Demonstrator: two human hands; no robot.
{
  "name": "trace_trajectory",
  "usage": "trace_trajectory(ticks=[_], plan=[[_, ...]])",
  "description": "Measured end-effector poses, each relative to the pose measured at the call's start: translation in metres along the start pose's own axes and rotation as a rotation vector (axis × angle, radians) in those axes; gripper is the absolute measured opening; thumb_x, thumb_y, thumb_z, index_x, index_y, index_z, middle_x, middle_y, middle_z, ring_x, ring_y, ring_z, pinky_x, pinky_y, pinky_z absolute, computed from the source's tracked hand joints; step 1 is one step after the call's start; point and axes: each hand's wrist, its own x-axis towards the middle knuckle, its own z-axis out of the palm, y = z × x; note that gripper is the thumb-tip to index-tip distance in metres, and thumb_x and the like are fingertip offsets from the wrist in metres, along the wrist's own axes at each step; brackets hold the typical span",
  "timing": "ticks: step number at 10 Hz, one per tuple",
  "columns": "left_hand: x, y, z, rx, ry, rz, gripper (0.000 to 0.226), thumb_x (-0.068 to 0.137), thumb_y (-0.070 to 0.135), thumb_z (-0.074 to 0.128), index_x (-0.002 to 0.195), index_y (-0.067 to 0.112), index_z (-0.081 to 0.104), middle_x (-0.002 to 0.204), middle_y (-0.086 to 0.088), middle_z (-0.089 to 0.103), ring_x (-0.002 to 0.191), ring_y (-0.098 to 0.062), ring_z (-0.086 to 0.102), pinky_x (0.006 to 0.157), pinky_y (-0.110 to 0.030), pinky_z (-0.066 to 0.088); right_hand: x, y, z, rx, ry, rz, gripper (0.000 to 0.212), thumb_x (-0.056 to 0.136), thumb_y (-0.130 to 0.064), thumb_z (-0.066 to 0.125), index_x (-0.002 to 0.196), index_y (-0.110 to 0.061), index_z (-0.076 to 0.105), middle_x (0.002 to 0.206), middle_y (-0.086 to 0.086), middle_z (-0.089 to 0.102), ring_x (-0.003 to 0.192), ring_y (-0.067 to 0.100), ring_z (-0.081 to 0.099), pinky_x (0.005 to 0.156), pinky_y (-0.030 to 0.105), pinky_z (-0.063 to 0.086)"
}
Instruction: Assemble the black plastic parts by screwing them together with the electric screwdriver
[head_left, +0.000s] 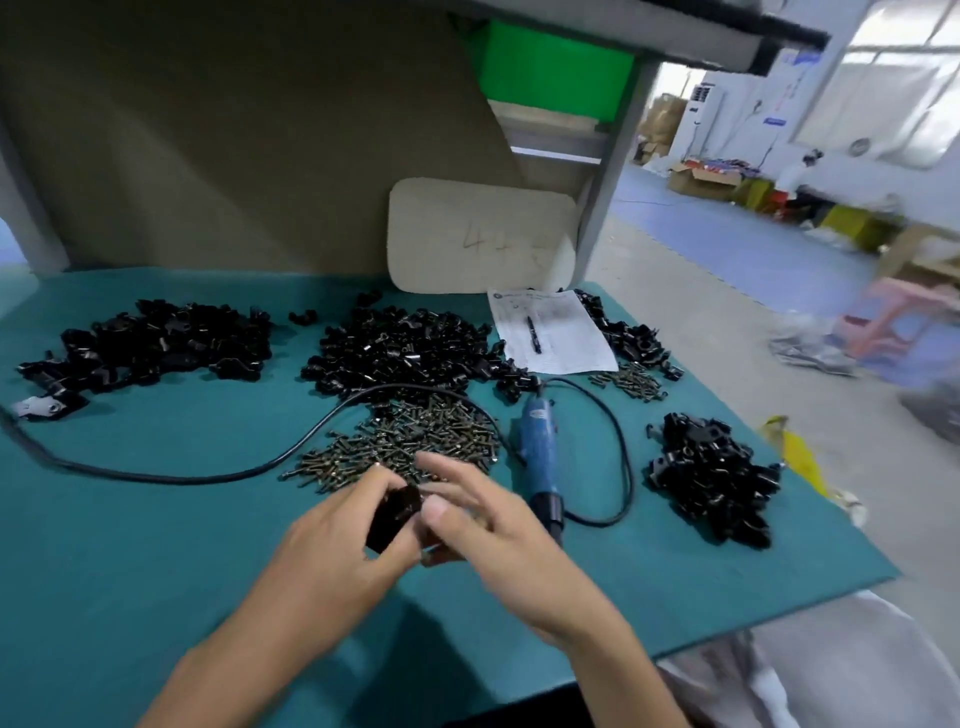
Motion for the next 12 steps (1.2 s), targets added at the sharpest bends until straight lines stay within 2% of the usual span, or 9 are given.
trace_trajectory(ticks=[1, 2, 3, 5, 6, 7, 9, 11, 12], plan=[[0.005, 0.006, 0.009, 0.042, -0.083, 0.020, 0.031, 0.077, 0.070, 0.051, 0.098, 0.049, 0.044, 0.093, 0.029, 0.059, 0.085, 0.003, 0.056, 0.063, -0.020, 0.040, -0.011, 0.012, 0.001, -0.007, 0.093, -0.025, 0.032, 0.099, -0.027, 0.060, 0.130, -0.026, 0.067, 0.123, 0.012, 0.067, 0.100, 0.015, 0.067, 0.096, 0.042, 0.058], [0.009, 0.009, 0.015, 0.045, -0.149, 0.004, 0.043, 0.078, 0.069, 0.062, 0.110, 0.057, 0.036, 0.095, 0.024, 0.061, 0.090, 0.008, 0.057, 0.073, -0.017, 0.044, -0.024, 0.022, -0.011, 0.004, 0.200, -0.005, 0.025, 0.098, -0.029, 0.059, 0.120, -0.029, 0.069, 0.103, 0.001, 0.068, 0.081, 0.014, 0.064, 0.087, 0.044, 0.057], [0.013, 0.011, 0.019, 0.055, -0.134, 0.035, 0.048, 0.074, 0.076, 0.055, 0.115, 0.058, 0.036, 0.106, 0.033, 0.054, 0.099, 0.015, 0.051, 0.073, -0.014, 0.041, -0.037, 0.027, -0.041, -0.021, 0.348, 0.020, 0.017, 0.102, -0.026, 0.059, 0.116, -0.026, 0.067, 0.106, -0.001, 0.070, 0.076, 0.014, 0.066, 0.080, 0.034, 0.060], [0.014, 0.007, 0.014, 0.023, -0.058, 0.037, 0.015, 0.090, 0.045, 0.064, 0.103, 0.046, 0.056, 0.095, 0.024, 0.064, 0.092, 0.006, 0.057, 0.066, -0.025, 0.046, -0.053, 0.027, -0.156, -0.657, 0.776, 0.028, 0.026, 0.105, -0.035, 0.055, 0.130, -0.028, 0.056, 0.126, -0.006, 0.059, 0.106, 0.012, 0.061, 0.091, 0.036, 0.050], [0.014, 0.007, 0.013, 0.031, -0.049, 0.029, 0.018, 0.088, 0.028, 0.074, 0.092, 0.041, 0.061, 0.088, 0.026, 0.062, 0.076, -0.002, 0.057, 0.058, -0.017, 0.042, -0.034, 0.027, -0.206, -0.974, 0.799, 0.103, 0.032, 0.107, -0.034, 0.049, 0.137, -0.021, 0.051, 0.132, 0.005, 0.052, 0.099, 0.020, 0.055, 0.082, 0.035, 0.043], [0.015, 0.009, 0.014, -0.005, -0.047, 0.019, 0.019, 0.083, 0.034, 0.078, 0.086, 0.038, 0.060, 0.070, 0.019, 0.061, 0.059, -0.006, 0.051, 0.055, -0.019, 0.039, -0.003, 0.034, -0.235, -1.203, 0.715, 0.141, 0.033, 0.108, -0.027, 0.047, 0.139, -0.016, 0.049, 0.141, 0.012, 0.048, 0.107, 0.036, 0.059, 0.087, 0.044, 0.047], [0.010, 0.007, 0.003, -0.070, 0.027, -0.053, 0.027, 0.070, 0.062, 0.068, 0.082, 0.038, 0.064, 0.054, 0.009, 0.056, 0.045, -0.004, 0.042, 0.047, -0.019, 0.035, 0.035, 0.065, -0.261, -1.624, 0.511, 0.267, 0.035, 0.106, -0.022, 0.050, 0.140, -0.021, 0.054, 0.141, 0.008, 0.053, 0.133, 0.034, 0.041, 0.108, 0.041, 0.033], [0.007, -0.010, -0.042, -0.037, 0.240, -0.061, 0.050, 0.081, 0.077, 0.060, 0.094, 0.030, 0.069, 0.063, 0.008, 0.062, 0.051, -0.005, 0.053, 0.047, -0.020, 0.041, 0.044, 0.051, -0.256, -1.482, 0.423, 0.390, 0.047, 0.104, -0.044, 0.051, 0.148, -0.027, 0.052, 0.149, 0.008, 0.052, 0.141, 0.035, 0.038, 0.114, 0.047, 0.031], [0.020, -0.040, -0.084, -0.055, 0.387, -0.117, 0.057, 0.074, 0.079, 0.069, 0.089, 0.024, 0.068, 0.069, 0.012, 0.065, 0.056, -0.003, 0.057, 0.050, -0.034, 0.043, 0.029, 0.017, -0.249, -0.947, 0.603, 0.157, 0.037, 0.101, -0.036, 0.062, 0.137, -0.026, 0.062, 0.136, -0.001, 0.062, 0.129, 0.028, 0.055, 0.108, 0.041, 0.042]])
